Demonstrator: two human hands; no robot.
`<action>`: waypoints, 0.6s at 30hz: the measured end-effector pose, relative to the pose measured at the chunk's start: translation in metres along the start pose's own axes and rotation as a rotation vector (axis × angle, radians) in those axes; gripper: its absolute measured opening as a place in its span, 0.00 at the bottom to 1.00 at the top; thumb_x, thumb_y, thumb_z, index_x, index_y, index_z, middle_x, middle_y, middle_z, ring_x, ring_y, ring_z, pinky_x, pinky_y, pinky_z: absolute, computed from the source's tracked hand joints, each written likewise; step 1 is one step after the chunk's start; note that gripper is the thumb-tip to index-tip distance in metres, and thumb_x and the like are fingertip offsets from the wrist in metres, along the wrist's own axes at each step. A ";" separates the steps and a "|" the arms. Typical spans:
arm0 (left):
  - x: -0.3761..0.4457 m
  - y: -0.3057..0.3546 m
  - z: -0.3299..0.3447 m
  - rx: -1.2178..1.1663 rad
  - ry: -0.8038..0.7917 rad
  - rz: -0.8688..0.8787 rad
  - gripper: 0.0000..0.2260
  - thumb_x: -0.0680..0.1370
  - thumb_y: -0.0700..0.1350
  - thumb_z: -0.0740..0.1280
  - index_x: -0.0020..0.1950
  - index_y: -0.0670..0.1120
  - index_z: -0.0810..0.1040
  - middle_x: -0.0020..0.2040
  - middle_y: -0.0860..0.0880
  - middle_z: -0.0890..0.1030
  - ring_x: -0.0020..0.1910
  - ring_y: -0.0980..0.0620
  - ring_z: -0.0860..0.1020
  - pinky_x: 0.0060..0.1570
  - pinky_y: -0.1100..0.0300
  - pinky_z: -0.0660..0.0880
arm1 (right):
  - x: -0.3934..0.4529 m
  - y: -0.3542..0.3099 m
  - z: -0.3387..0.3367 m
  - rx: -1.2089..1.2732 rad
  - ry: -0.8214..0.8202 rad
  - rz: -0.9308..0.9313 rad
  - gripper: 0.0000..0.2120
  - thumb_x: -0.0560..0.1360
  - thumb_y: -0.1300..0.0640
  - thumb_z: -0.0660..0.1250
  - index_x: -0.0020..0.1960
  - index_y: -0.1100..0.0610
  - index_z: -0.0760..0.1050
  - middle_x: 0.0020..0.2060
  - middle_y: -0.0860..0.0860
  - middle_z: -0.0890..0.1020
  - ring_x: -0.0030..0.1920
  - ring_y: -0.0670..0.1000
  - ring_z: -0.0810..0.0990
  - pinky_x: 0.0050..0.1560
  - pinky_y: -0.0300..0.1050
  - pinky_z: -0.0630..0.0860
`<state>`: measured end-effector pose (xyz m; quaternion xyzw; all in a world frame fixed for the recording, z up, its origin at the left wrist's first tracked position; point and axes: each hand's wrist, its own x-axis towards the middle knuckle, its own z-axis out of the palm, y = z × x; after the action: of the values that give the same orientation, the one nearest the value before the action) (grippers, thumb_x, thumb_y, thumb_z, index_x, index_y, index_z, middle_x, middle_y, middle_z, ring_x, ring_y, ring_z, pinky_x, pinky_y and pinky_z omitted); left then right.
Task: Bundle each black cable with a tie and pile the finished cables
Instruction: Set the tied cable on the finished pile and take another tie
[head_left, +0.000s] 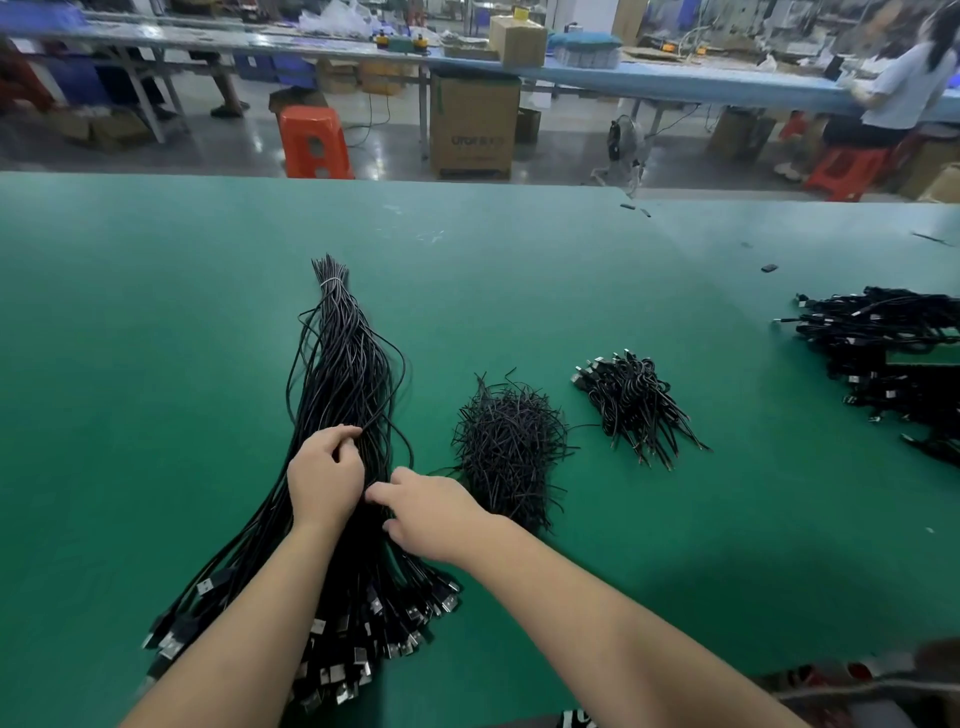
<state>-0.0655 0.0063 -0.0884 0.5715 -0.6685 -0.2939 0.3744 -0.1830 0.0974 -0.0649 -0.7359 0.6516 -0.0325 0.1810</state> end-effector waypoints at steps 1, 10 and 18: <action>0.000 -0.001 0.000 -0.008 0.001 -0.007 0.12 0.79 0.36 0.63 0.54 0.45 0.85 0.56 0.47 0.84 0.58 0.47 0.79 0.60 0.56 0.71 | 0.000 0.000 0.001 -0.018 0.003 -0.019 0.19 0.81 0.54 0.62 0.71 0.49 0.69 0.57 0.55 0.74 0.50 0.60 0.78 0.43 0.50 0.70; 0.004 -0.004 -0.003 -0.142 -0.001 -0.135 0.13 0.79 0.40 0.62 0.52 0.51 0.85 0.51 0.48 0.85 0.48 0.42 0.81 0.53 0.51 0.76 | -0.013 0.006 -0.003 -0.075 0.295 -0.117 0.11 0.82 0.55 0.61 0.60 0.56 0.78 0.49 0.54 0.80 0.45 0.58 0.80 0.42 0.53 0.78; 0.006 -0.011 -0.002 -0.159 -0.024 -0.160 0.13 0.78 0.42 0.62 0.52 0.53 0.85 0.47 0.44 0.85 0.29 0.55 0.72 0.36 0.58 0.70 | -0.029 0.015 -0.005 0.093 0.581 -0.069 0.11 0.81 0.58 0.61 0.57 0.58 0.80 0.42 0.52 0.84 0.38 0.53 0.81 0.40 0.51 0.79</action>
<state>-0.0585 -0.0015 -0.0956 0.5879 -0.5999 -0.3816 0.3858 -0.2028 0.1229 -0.0592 -0.7085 0.6485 -0.2778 0.0191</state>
